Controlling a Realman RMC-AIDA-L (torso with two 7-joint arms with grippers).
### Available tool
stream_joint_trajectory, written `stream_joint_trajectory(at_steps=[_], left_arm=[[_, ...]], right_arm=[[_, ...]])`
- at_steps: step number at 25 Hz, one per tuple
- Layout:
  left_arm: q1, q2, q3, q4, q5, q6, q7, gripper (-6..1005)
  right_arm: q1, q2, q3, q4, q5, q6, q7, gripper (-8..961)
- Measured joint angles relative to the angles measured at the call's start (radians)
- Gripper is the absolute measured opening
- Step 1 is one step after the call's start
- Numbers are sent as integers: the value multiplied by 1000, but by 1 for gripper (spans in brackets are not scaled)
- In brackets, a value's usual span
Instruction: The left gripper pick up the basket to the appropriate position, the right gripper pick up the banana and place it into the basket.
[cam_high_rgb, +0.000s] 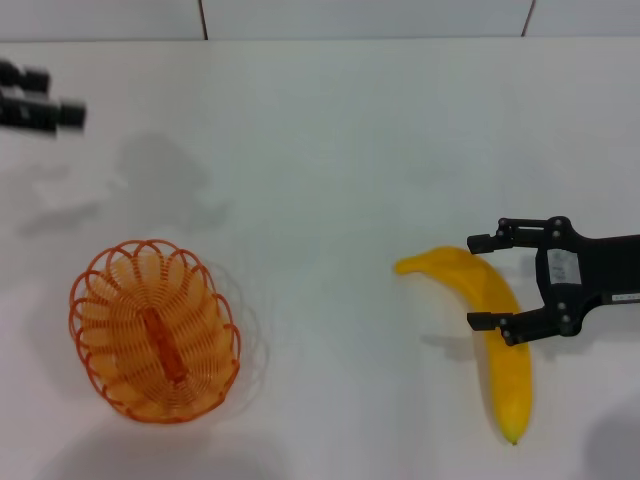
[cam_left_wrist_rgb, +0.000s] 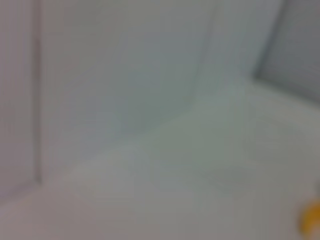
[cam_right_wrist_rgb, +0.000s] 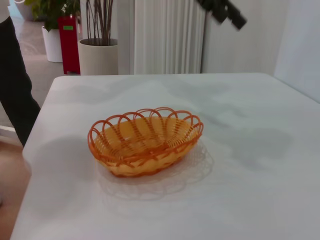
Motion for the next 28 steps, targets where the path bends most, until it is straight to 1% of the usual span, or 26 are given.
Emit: stream_joint_trajectory(at_steps=[1,3,5,6,9,15,16,18,19,20,21,25,28], left_arm=[[-7,4,49,5,22,16,4,844],[-12,-6,149,40,61,49,44,844],[-2,-38,216,106,104,59,96,844],[4,-62,241,148,135,59,127,843],[-2,-103,254,197,214,56,167,843],[-52,-151,258,150,370,-2,157,843],[-59,-154,259,137,386,-13,152,843],[-71,-156,264,99,394,-40,143,843],[-71,-156,264,99,394,-40,143,843],[-77,-155,285,74,396,-64,136,843],[-81,-155,325,54,397,-91,122,843],[-86,-157,414,8,386,-162,91,843],[-94,-157,447,-16,373,-196,82,843]], right_arm=[[0,0,0,0,0,-1,0,882],[0,0,0,0,0,-2,2,882],[0,0,0,0,0,-3,7,882],[0,1,0,0,0,-3,10,882],[1,1,0,0,0,-3,11,882],[11,2,0,1,0,-2,13,882],[13,3,0,1,0,0,13,882],[15,4,0,1,0,4,13,882],[16,5,0,2,0,5,13,882],[17,5,0,2,0,5,14,882],[17,5,0,2,0,5,14,882],[17,5,0,2,0,6,14,882],[17,5,0,2,0,6,17,882]])
